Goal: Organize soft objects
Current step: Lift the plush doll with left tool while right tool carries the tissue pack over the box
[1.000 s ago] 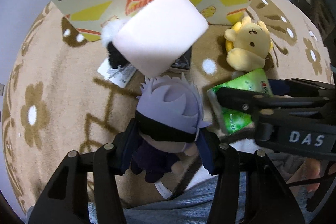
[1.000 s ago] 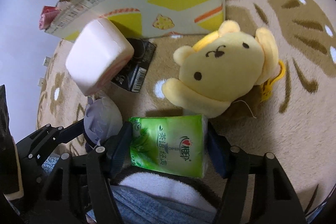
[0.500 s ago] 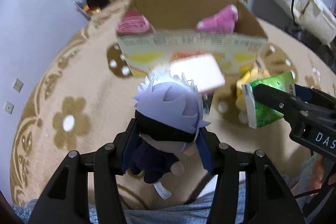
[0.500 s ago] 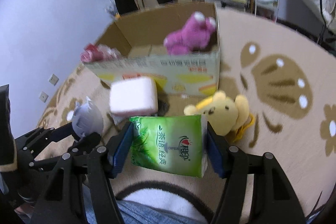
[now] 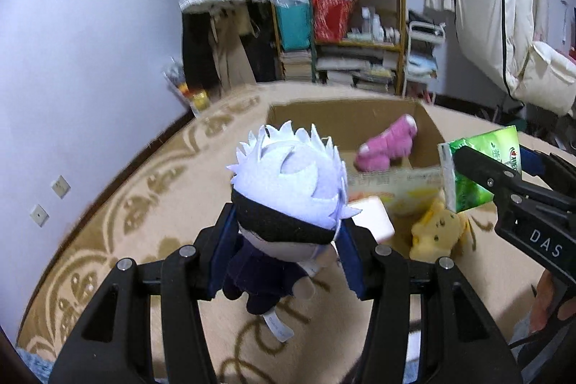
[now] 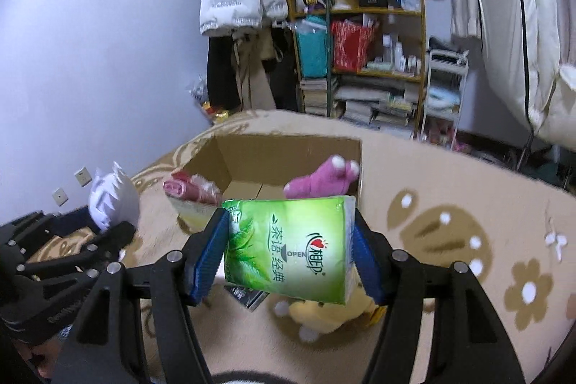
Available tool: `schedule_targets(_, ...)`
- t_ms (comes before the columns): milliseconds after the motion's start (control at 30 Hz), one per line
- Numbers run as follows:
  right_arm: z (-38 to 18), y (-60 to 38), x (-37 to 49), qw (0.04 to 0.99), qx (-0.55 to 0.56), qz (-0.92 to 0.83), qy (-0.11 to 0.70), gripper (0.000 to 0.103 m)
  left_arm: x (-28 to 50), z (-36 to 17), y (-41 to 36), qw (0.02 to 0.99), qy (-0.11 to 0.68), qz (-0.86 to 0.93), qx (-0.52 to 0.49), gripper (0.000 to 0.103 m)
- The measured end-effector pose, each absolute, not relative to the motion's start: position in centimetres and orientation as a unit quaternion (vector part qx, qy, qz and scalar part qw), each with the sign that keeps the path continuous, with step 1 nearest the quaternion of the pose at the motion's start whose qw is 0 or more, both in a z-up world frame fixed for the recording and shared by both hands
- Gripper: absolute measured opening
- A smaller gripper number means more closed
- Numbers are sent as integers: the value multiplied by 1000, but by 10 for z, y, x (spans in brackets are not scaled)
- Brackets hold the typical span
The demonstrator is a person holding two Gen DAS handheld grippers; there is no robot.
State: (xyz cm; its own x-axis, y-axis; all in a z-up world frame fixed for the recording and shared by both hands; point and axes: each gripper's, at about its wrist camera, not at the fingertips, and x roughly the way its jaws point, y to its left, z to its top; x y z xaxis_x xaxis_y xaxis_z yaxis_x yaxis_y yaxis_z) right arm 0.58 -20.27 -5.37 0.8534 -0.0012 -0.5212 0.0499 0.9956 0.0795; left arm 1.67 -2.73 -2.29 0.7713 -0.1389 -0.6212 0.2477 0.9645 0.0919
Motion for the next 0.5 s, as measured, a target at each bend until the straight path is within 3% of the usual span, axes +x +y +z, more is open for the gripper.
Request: schedule_targets(500, -37, -208, 30, 971, 21, -24, 235, 69, 36, -7, -21, 955, 272, -76, 88, 51)
